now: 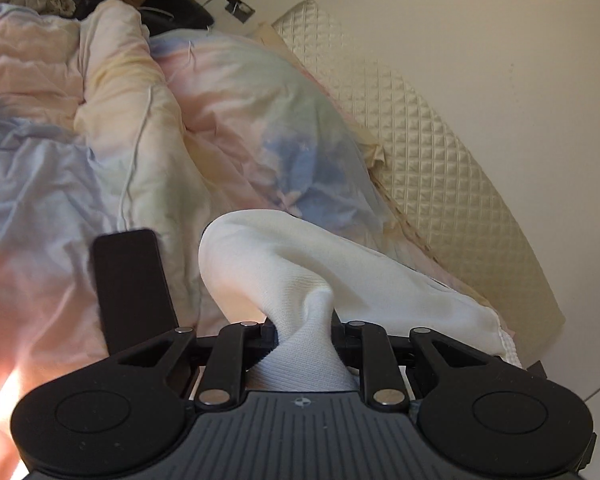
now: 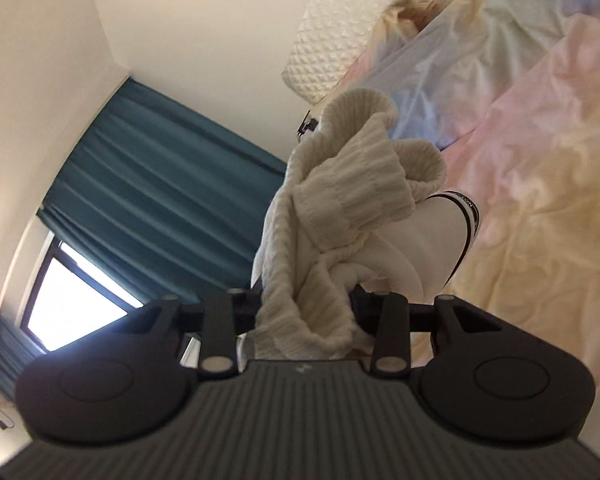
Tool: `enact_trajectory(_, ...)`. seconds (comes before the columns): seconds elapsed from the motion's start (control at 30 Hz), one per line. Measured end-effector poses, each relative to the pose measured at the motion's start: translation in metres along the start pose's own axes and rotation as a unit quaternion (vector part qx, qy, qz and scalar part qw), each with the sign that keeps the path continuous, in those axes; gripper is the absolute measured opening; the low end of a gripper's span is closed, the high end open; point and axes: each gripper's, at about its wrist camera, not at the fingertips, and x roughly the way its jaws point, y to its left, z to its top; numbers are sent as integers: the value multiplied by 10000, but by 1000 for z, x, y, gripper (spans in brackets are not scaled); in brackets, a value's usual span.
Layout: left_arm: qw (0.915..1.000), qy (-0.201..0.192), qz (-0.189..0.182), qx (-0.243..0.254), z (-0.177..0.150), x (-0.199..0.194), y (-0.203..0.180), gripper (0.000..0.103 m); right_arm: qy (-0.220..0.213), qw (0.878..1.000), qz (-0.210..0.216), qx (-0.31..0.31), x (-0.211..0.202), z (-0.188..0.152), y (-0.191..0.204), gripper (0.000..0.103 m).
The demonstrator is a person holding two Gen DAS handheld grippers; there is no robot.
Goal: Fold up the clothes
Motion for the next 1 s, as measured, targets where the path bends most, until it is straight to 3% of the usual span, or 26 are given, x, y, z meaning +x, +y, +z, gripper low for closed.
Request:
enact_trajectory(0.13, 9988, 435, 217, -21, -30, 33, 9, 21, 88, 9981, -555, 266, -10, -9, -47, 40)
enact_trajectory(0.3, 9949, 860, 513, -94, -41, 51, 35, 22, 253, 9916, -1116, 597, -17, -40, -102, 40)
enact_trajectory(0.37, 9937, 944, 593, 95, -43, 52, 35, 24, 277, 9877, -1371, 698, -18, -56, -119, 40)
enact_trajectory(0.47, 9914, 884, 744, 610, -47, 46, 21, 31, 112, 9867, -1296, 972, -20, -62, -132, 41)
enact_trajectory(0.53, 9889, 829, 866, 878, -49, 39, 12, 35, 149, 9859, -1420, 875, -17, -59, -127, 42)
enact_trajectory(0.6, 9871, 877, 928, 963, -48, 31, 8, 50, 189, 9840, -1624, 703, -17, -57, -114, 43)
enact_trajectory(0.8, 9834, 694, 966, 1368, -45, -20, -13, 77, 268, 9697, -2427, 36, -16, -54, -64, 49)
enact_trajectory(1.0, 9767, 155, 1056, 1863, -44, -94, -52, 89, -164, 9491, -3127, -343, -38, -58, -35, 68)
